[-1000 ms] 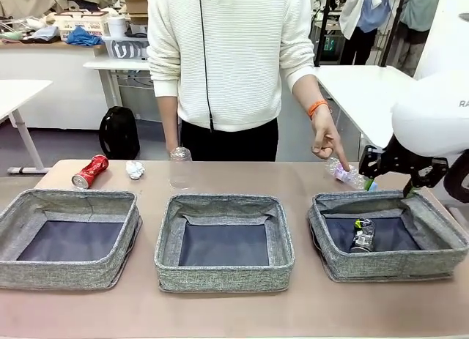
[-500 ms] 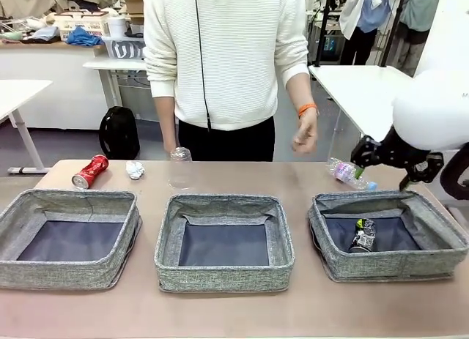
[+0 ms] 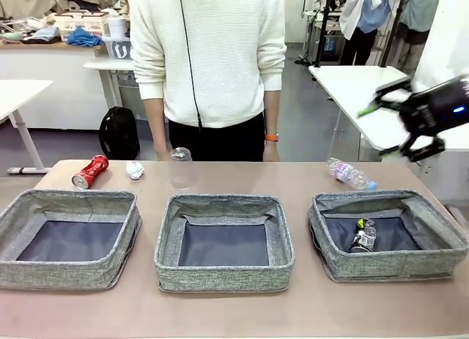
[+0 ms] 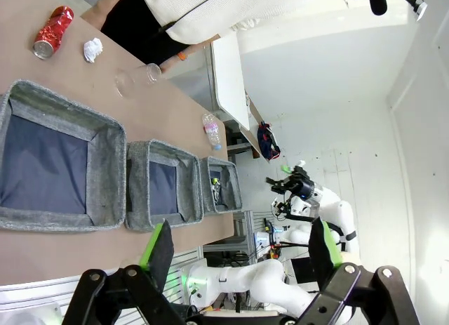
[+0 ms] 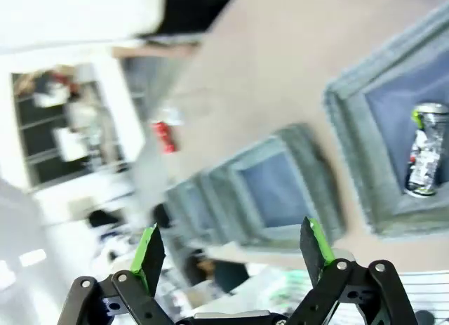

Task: Sort the waste into the appropriate baskets.
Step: Place the picked waste into the Fabric basket indicated by the person.

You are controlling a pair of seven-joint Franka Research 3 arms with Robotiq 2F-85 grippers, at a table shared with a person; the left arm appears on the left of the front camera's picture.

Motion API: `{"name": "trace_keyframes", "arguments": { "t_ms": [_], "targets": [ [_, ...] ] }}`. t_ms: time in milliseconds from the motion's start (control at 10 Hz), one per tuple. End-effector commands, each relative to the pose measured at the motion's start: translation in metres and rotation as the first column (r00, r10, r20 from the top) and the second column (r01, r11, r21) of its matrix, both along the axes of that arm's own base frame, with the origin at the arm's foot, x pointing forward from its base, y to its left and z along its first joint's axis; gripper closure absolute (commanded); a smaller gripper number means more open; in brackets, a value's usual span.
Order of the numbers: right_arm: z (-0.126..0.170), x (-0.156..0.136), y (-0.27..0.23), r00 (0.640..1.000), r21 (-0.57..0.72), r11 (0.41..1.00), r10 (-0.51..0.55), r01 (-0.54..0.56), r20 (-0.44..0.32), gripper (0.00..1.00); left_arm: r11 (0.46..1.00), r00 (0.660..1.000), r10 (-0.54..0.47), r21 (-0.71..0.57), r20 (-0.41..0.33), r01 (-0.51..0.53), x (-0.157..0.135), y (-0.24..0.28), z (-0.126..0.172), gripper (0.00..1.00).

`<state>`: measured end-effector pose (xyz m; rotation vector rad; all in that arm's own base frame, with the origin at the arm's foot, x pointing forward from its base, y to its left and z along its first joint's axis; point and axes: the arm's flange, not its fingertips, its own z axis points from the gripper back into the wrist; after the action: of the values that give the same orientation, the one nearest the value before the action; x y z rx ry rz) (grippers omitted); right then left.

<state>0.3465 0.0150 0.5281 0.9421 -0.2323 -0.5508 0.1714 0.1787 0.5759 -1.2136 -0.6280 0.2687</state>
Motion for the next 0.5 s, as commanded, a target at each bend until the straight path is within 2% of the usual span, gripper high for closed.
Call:
{"name": "trace_keyframes", "arguments": {
  "t_ms": [0,100,300,400],
  "targets": [
    [-0.044,-0.069,-0.054,0.992,0.504,0.863,-0.088,0.029,0.094,0.00,1.000,1.000,-0.006,-0.002,0.025,0.006,0.001,-0.001,0.002,0.00],
    [-0.036,-0.083,-0.075,0.973,0.549,0.830,-0.197,0.099,0.122,0.00,1.000,1.000,-0.006,-0.002,0.025,0.006,0.001,-0.001,0.002,0.00],
    [-0.026,-0.095,-0.093,0.957,0.577,0.801,-0.267,0.158,0.109,0.00,1.000,1.000,-0.006,-0.002,0.025,0.006,0.001,-0.001,0.002,0.00],
    [0.030,-0.032,-0.108,0.979,0.460,0.878,-0.190,0.135,0.075,0.00,1.000,1.000,-0.006,-0.002,0.025,0.006,0.001,-0.001,0.002,0.00]
  ]
}}
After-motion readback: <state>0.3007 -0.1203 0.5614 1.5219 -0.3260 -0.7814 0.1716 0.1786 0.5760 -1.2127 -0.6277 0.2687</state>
